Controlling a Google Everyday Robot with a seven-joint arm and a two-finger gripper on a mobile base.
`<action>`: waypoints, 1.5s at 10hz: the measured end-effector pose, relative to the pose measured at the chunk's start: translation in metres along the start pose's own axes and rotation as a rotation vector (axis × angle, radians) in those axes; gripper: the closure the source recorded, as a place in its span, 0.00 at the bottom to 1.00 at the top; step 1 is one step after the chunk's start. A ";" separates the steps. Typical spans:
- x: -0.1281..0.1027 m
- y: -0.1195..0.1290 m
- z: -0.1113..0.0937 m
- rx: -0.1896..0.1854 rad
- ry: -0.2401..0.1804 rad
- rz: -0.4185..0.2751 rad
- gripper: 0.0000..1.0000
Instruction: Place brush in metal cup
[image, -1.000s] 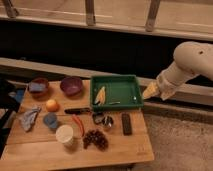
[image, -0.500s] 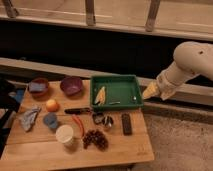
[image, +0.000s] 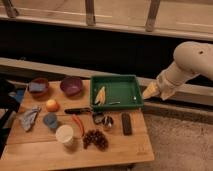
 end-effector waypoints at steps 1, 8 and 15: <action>0.000 0.000 0.000 0.000 0.000 0.000 0.35; 0.000 0.000 0.000 0.000 0.000 0.000 0.35; -0.011 0.044 0.009 0.074 -0.023 -0.130 0.35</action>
